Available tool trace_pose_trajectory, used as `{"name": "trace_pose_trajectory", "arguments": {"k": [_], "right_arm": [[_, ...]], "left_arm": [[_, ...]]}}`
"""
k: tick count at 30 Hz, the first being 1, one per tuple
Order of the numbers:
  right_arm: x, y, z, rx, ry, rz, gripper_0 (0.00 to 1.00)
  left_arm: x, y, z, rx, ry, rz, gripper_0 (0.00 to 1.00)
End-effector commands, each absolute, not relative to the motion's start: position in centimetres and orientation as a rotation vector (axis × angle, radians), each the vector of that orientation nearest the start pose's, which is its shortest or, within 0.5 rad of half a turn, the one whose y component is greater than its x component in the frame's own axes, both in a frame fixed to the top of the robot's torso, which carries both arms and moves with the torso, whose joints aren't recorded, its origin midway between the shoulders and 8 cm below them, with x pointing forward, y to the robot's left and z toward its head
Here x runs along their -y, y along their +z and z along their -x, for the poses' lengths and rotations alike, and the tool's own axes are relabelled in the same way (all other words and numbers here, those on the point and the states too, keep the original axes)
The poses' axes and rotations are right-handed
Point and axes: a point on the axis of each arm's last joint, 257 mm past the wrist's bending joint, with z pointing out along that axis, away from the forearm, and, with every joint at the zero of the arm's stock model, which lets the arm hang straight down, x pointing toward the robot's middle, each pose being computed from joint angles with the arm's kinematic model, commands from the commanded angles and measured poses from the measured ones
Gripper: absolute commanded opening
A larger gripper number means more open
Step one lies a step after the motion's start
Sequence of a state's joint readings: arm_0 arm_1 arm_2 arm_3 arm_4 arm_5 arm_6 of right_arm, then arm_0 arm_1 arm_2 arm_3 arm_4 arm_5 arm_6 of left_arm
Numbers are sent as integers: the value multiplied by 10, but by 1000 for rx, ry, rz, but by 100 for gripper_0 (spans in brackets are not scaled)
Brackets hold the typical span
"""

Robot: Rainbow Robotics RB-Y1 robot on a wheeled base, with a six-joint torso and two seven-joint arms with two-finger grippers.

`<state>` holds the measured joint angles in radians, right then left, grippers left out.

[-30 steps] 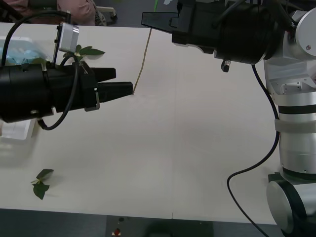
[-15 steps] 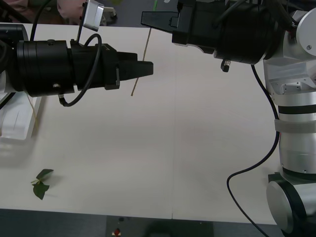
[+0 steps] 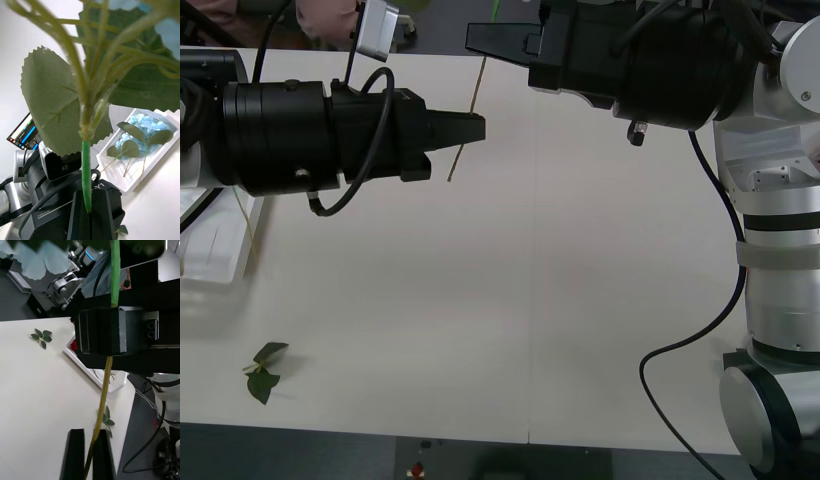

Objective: Put the red flowers into the right box and the blue flowers into the left box

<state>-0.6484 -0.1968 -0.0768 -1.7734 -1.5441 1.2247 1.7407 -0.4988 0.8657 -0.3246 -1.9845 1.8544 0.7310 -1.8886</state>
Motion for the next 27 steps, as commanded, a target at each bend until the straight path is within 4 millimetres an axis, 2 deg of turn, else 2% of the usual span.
{"name": "trace_pose_trajectory", "arguments": {"k": [1, 2, 3, 5, 6, 11, 16, 18, 21, 23, 24, 26, 27], "right_arm": [[-45, 80, -431, -1520, 1464, 726, 22], [-45, 80, -431, -1520, 1464, 726, 52], [-45, 80, -431, -1520, 1464, 726, 74], [-45, 80, -431, -1520, 1464, 726, 93], [-45, 80, -431, -1520, 1464, 726, 98], [-45, 80, -431, -1520, 1464, 726, 100], [-45, 80, -431, -1520, 1464, 726, 100], [-45, 80, -431, -1520, 1464, 726, 100], [-45, 80, -431, -1520, 1464, 726, 100], [-45, 80, -431, -1520, 1464, 726, 100], [-45, 80, -431, -1520, 1464, 726, 100], [-45, 80, -431, -1520, 1464, 726, 100], [-45, 80, -431, -1520, 1464, 726, 100]], "left_arm": [[-24, 1, -422, -1662, -1145, -790, 0], [-24, 0, -423, -1664, -1138, -789, 0], [-25, 0, -423, -1664, -1135, -790, 0], [-25, 1, -425, -1661, -1129, -785, 0], [-26, 0, -427, -1663, -1128, -782, 0], [-38, -7, -439, -1699, -1114, -744, 0], [-75, -23, -457, -1779, -1043, -696, 0], [-99, -31, -460, -1823, -1002, -677, 0], [-146, -39, -464, -1897, -925, -650, 0], [-185, -45, -463, -1962, -878, -623, 0], [-194, -45, -462, -1976, -869, -615, 0], [-228, -48, -461, -2026, -835, -575, 0], [-253, -51, -459, -2057, -812, -536, 0]]}}
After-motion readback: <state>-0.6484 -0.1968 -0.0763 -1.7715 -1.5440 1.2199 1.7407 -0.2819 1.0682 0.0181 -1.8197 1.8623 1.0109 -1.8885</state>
